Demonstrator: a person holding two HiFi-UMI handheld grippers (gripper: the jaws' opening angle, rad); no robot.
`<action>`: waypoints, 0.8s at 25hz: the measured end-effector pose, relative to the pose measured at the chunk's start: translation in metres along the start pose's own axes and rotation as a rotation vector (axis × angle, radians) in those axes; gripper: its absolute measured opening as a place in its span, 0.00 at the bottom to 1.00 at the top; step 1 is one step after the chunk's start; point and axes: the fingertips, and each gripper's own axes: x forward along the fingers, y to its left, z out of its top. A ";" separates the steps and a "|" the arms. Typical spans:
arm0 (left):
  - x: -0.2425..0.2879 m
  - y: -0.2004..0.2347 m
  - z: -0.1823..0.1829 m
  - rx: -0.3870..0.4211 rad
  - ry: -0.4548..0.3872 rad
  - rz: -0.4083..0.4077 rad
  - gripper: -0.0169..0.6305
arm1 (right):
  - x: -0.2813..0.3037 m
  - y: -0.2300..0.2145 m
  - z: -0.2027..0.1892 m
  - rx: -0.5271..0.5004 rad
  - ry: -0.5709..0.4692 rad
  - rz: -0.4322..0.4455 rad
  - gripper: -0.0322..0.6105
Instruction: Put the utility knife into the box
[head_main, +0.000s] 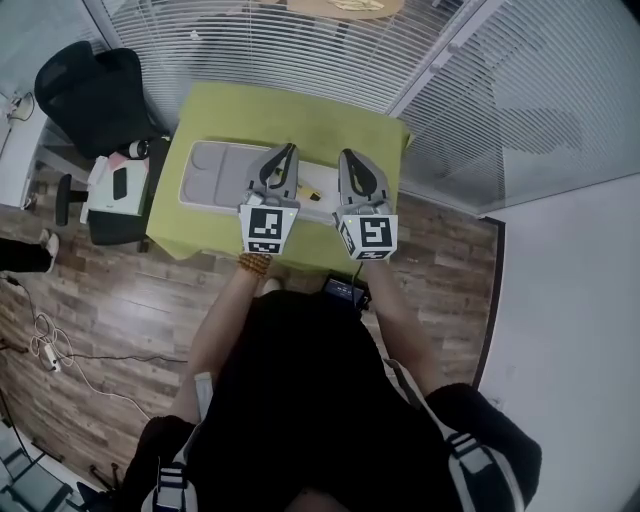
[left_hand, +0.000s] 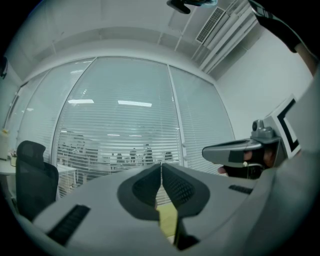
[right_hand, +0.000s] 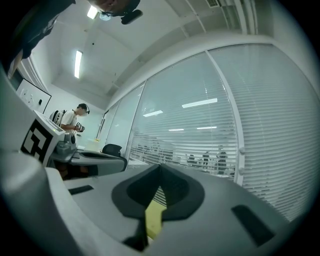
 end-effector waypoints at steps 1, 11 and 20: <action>0.000 -0.001 0.000 0.000 0.000 -0.001 0.05 | 0.000 -0.001 0.000 0.001 0.001 -0.003 0.05; -0.004 -0.004 0.002 0.000 0.001 -0.001 0.05 | -0.005 -0.002 -0.001 -0.004 0.018 -0.003 0.05; -0.005 -0.006 0.002 -0.003 -0.008 -0.010 0.05 | -0.007 -0.004 -0.005 -0.008 0.032 -0.001 0.05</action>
